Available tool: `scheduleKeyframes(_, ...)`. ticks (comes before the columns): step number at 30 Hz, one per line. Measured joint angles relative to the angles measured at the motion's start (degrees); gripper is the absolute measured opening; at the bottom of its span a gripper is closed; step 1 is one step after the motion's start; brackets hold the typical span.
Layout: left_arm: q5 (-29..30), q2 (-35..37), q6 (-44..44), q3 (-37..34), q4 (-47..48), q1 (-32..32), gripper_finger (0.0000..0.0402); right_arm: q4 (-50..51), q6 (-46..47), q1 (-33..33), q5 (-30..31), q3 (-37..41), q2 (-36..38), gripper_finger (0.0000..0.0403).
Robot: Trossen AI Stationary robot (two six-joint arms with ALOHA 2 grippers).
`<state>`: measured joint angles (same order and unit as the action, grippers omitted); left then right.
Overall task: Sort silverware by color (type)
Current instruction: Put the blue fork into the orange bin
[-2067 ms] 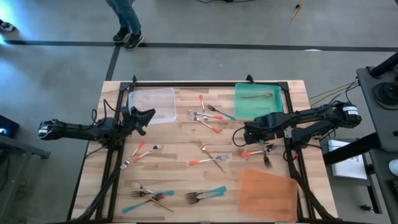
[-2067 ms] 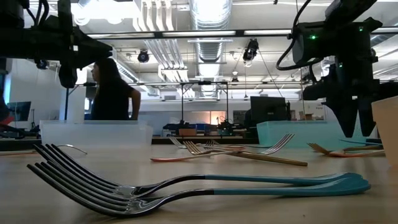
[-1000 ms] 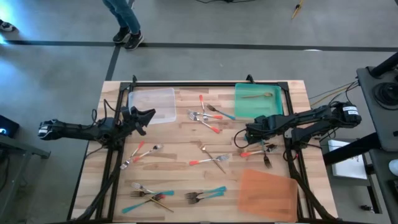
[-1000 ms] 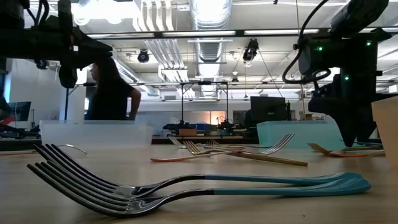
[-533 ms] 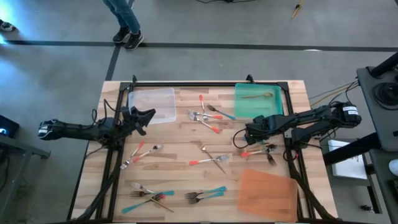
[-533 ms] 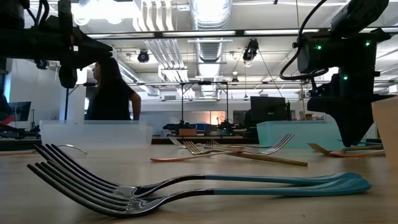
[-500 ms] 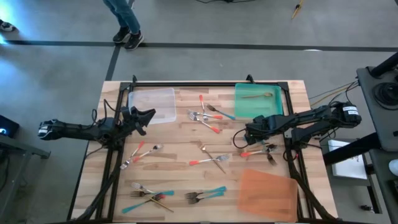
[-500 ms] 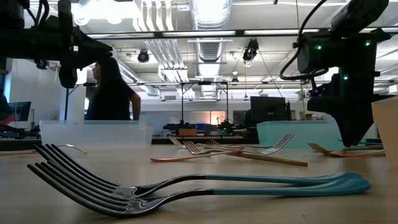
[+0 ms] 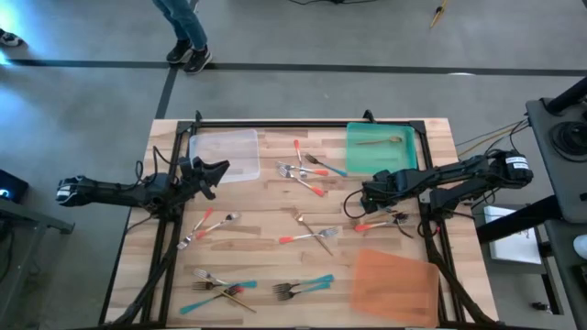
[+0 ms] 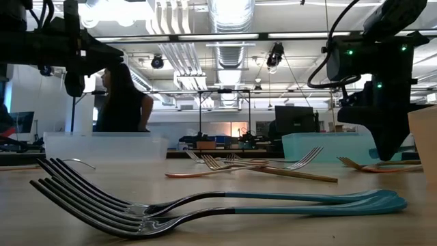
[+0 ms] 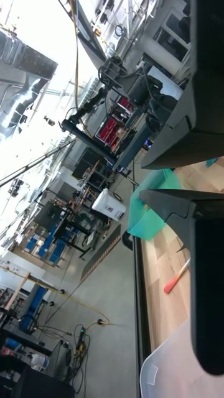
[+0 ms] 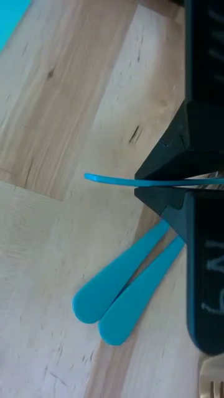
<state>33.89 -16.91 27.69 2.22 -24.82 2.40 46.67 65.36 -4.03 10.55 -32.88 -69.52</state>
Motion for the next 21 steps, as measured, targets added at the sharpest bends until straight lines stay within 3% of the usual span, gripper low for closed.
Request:
scheduleKeyframes(12, 0.0, 0.0, 0.01, -0.01, 0.0, -0.01, 0.0046, 0.28, -4.8, 0.94, -3.48, -7.18, 1.92, 0.0009)
scheduleKeyframes(21, 0.0, -0.07, 0.01, -0.01, -0.02, 0.0, 0.0046, 0.32, -7.56, 12.86, -8.0, -12.6, 1.9, 0.0009)
